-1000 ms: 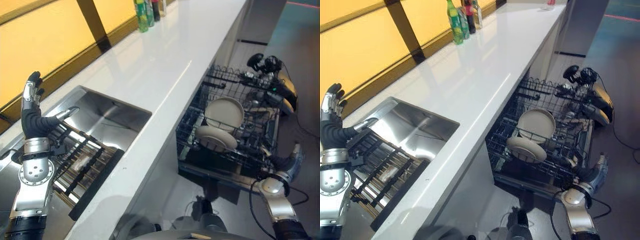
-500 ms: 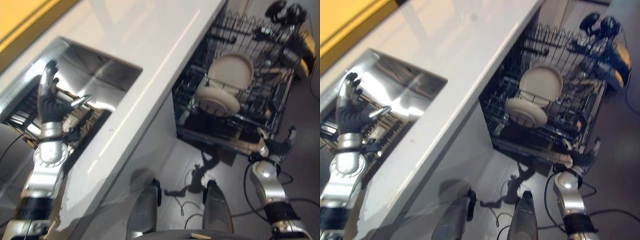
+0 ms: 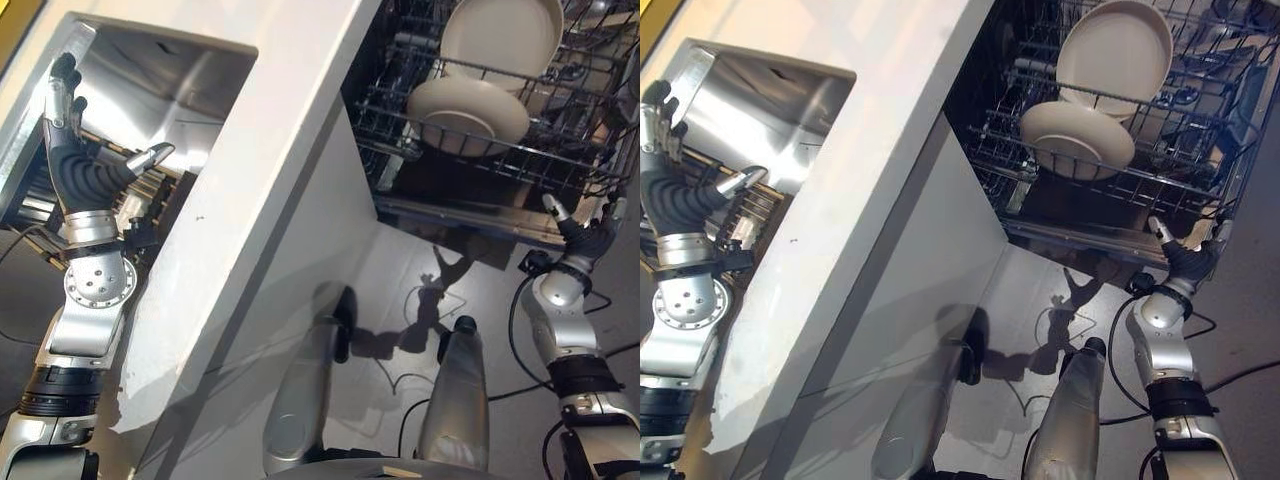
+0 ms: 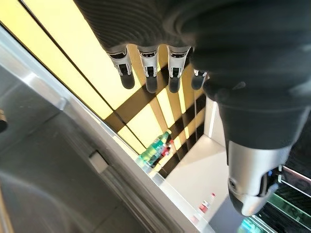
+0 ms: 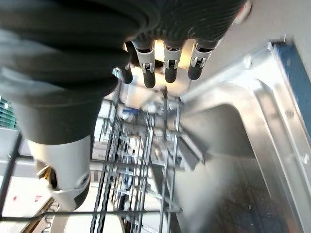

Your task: Pick up plates and place into dishwasher.

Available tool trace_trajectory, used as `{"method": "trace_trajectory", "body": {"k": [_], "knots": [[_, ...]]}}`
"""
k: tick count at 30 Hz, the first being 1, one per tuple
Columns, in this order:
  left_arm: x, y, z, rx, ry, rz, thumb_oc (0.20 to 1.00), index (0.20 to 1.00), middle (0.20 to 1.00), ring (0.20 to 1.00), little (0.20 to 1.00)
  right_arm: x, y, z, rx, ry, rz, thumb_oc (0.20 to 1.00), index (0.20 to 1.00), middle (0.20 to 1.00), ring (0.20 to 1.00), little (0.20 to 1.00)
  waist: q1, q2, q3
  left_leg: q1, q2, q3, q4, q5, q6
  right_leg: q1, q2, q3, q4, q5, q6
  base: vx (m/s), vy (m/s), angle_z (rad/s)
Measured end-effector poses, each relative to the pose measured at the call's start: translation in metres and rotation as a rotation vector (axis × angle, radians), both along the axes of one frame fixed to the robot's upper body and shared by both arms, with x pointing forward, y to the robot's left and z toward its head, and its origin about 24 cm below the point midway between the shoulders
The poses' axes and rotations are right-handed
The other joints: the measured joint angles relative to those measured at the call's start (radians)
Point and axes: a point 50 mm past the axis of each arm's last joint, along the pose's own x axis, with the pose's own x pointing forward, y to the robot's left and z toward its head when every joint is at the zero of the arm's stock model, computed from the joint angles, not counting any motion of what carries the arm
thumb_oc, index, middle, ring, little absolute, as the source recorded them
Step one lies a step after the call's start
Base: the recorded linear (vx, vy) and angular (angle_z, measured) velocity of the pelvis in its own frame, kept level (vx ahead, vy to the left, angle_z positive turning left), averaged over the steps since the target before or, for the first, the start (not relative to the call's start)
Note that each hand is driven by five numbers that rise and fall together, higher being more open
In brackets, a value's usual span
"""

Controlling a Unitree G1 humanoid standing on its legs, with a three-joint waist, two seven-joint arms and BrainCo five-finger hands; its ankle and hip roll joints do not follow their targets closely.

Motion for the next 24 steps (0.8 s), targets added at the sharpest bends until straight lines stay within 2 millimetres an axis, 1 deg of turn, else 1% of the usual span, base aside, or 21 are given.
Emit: {"method": "trace_trajectory", "body": {"k": [4,6,13,17,19,24], "knots": [[-0.001,0.0,0.007,0.023,-0.037,0.024,1.0,1.0,1.0,1.0,1.0,0.012,0.009,0.014,0.009,-0.059,0.111,1.0,1.0,1.0,1.0,1.0,0.002,0.012,0.006,-0.034,-0.007,-0.003,0.015,0.0,0.001,-0.04,0.0,0.006,0.033,-0.008,0.001,0.01,0.005,0.04],[-0.002,0.002,0.01,0.032,-0.047,0.039,1.0,1.0,1.0,1.0,1.0,0.015,0.009,0.02,-0.005,-0.071,0.128,1.0,1.0,1.0,1.0,1.0,0.002,0.016,0.009,-0.047,-0.01,-0.005,0.023,0.002,-0.004,-0.057,-0.001,0.011,0.05,-0.016,0.0,0.02,-0.001,0.07],[-0.002,0.007,0.014,0.046,-0.051,0.066,1.0,1.0,1.0,1.0,1.0,0.018,0.005,0.028,-0.046,-0.081,0.148,1.0,1.0,1.0,1.0,1.0,0.002,0.019,0.01,-0.075,-0.018,-0.014,0.04,0.004,-0.007,-0.09,0.0,0.019,0.09,-0.035,-0.002,0.01,0.003,0.04],[-0.001,0.009,0.013,0.036,-0.05,0.077,1.0,1.0,1.0,1.0,1.0,0.02,0.005,0.039,-0.026,-0.137,0.078,1.0,1.0,1.0,1.0,1.0,-0.001,0.036,0.019,-0.082,-0.026,-0.016,0.046,0.001,-0.002,-0.097,0.0,0.027,0.101,-0.042,0.0,0.03,0.036,0.05],[-0.002,0.008,0.013,0.037,-0.05,0.074,1.0,1.0,1.0,1.0,1.0,0.021,0.006,0.044,-0.016,-0.16,0.03,1.0,1.0,1.0,1.0,1.0,0.001,0.04,0.018,-0.089,-0.027,-0.016,0.046,0.003,-0.005,-0.104,0.0,0.03,0.103,-0.042,0.001,0.0,0.018,0.0],[-0.003,0.008,0.012,0.036,-0.051,0.072,1.0,1.0,1.0,1.0,1.0,0.022,0.006,0.045,-0.03,-0.12,-0.056,1.0,1.0,1.0,1.0,1.0,0.001,0.041,0.018,-0.085,-0.027,-0.016,0.045,0.006,-0.01,-0.103,0.0,0.033,0.109,-0.049,0.003,0.0,0.041,0.02]]}}
